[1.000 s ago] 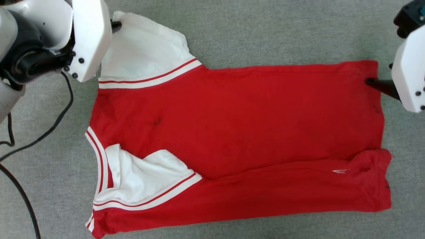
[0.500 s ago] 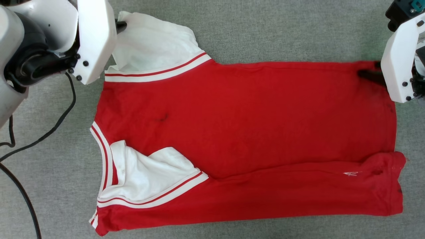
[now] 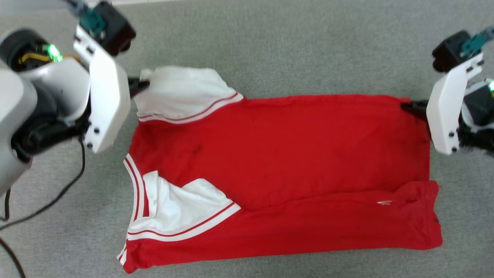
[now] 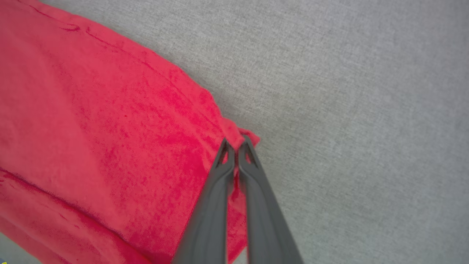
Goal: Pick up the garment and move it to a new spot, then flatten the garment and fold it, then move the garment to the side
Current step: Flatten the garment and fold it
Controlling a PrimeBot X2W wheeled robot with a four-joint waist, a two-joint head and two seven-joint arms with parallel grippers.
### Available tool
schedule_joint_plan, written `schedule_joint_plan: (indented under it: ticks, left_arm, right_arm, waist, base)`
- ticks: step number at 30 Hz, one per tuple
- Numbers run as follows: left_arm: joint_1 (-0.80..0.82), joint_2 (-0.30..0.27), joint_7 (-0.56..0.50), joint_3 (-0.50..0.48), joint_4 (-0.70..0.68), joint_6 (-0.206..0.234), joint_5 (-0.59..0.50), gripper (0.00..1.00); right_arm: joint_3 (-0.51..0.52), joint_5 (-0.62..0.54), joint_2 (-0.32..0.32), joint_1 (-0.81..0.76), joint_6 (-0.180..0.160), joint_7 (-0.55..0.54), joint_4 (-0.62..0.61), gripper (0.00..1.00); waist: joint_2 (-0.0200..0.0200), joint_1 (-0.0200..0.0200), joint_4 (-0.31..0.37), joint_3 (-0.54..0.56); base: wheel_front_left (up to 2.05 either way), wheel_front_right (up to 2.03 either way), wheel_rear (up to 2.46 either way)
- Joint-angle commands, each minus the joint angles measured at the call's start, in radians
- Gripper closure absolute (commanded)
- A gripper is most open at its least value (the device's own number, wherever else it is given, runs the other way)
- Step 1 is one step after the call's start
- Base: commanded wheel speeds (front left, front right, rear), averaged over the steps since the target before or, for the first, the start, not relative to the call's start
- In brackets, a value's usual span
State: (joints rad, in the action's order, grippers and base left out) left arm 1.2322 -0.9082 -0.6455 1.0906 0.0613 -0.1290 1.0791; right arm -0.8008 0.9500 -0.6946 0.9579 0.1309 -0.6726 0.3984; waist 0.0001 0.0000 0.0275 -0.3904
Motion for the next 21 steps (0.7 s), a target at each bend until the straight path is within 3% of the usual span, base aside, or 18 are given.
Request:
schedule_joint_plan:
  ticks: [1, 13, 21]
  left_arm:
    - [-0.037, -0.021, 0.015, 0.007, -0.017, 0.004, 0.008, 1.00]
    - [-0.308, -0.138, 0.117, 0.082, -0.176, 0.099, 0.059, 1.00]
    - [-0.494, -0.162, 0.192, 0.141, -0.189, 0.135, 0.094, 1.00]
  right_arm:
    - [-0.020, 0.008, -0.016, -0.028, 0.000, 0.019, -0.013, 1.00]
    - [-0.128, 0.080, -0.106, -0.196, 0.000, 0.142, -0.089, 1.00]
    - [-0.160, 0.113, -0.141, -0.320, -0.001, 0.205, -0.109, 1.00]
  waist:
    - [-0.0001, 0.0000, 0.000, 0.053]
    - [-0.0001, 0.0000, -0.003, 0.193]
    - [-0.0001, 0.0000, 0.001, 0.232]
  base:
    - [0.00, 0.00, 0.00]
    - [0.00, 0.00, 0.00]
    - [0.00, 0.00, 0.00]
